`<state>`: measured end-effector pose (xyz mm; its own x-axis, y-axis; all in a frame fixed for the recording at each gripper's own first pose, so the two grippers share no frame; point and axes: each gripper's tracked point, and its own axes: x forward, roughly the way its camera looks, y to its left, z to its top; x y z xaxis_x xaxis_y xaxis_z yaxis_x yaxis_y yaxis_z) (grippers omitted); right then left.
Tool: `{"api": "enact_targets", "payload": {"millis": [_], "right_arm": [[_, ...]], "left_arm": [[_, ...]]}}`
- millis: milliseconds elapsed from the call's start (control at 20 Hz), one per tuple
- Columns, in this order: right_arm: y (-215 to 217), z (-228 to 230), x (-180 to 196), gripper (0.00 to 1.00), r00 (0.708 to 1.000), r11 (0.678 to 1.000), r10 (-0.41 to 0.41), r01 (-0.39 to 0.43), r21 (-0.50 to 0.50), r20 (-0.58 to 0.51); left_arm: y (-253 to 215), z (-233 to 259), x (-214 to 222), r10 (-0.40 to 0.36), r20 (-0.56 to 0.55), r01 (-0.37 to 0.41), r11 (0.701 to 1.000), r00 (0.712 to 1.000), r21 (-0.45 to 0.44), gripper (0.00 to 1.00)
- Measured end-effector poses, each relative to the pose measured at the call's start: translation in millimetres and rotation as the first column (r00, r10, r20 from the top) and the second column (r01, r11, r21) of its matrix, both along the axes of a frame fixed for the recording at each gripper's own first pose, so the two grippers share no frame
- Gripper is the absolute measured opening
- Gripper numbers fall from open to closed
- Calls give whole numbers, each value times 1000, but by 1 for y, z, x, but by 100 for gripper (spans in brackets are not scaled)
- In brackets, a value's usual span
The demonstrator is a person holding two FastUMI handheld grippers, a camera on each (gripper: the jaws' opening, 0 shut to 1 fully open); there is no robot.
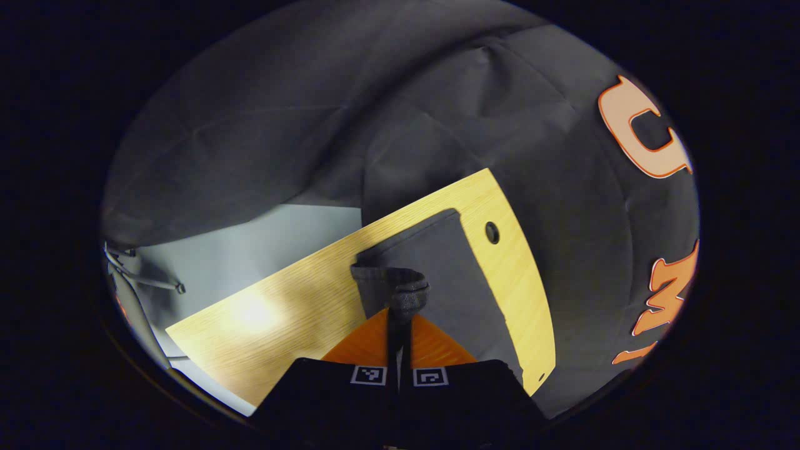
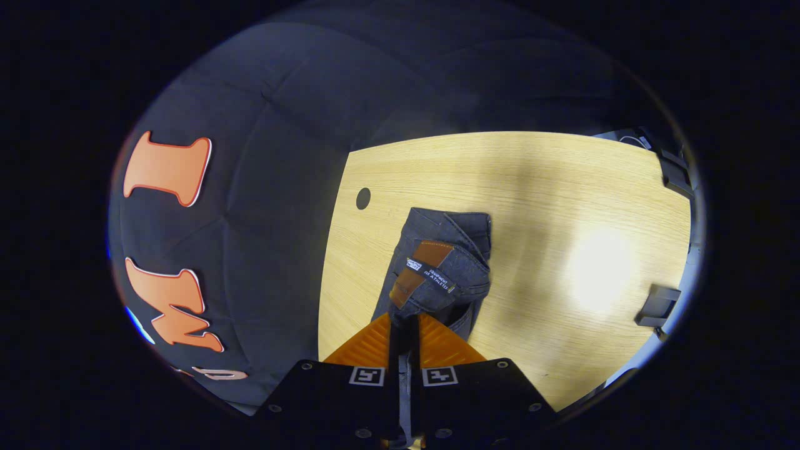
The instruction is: Grasp the waist and the cuffs of the jeans and fold them to make the two legs overlap; first hold the waist and fold one-third of the jeans toward the cuffs, then hold the cuffs and fold the remaining one-third in the same direction to finish folding.
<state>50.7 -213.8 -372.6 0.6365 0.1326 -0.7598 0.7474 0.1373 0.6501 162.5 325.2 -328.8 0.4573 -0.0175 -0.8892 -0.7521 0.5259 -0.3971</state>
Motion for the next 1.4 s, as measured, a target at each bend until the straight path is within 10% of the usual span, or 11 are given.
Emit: {"api": "enact_targets", "payload": {"millis": [700,950,1000,1050,1250,1400], "right_arm": [[-2,-60,89,8,986,992,-25,45,118,-163],[4,-59,101,6,988,996,35,-22,91,-151],[1,-54,103,20,991,997,39,-29,78,-127],[-2,-48,103,14,994,998,43,-37,57,-102],[-15,-36,79,63,992,994,84,-89,-58,-89],[-18,-36,56,84,983,978,132,-150,-147,-124]], "left_arm": [[11,-64,124,-111,-211,132,987,971,88,1],[8,-47,142,-178,-142,199,969,974,144,40],[0,-41,142,-206,-126,225,962,970,155,53],[-4,-37,143,-239,-123,258,950,963,176,66],[-25,-6,150,-390,-89,397,863,917,311,96],[-50,18,146,-462,-22,436,819,887,374,98]]}}
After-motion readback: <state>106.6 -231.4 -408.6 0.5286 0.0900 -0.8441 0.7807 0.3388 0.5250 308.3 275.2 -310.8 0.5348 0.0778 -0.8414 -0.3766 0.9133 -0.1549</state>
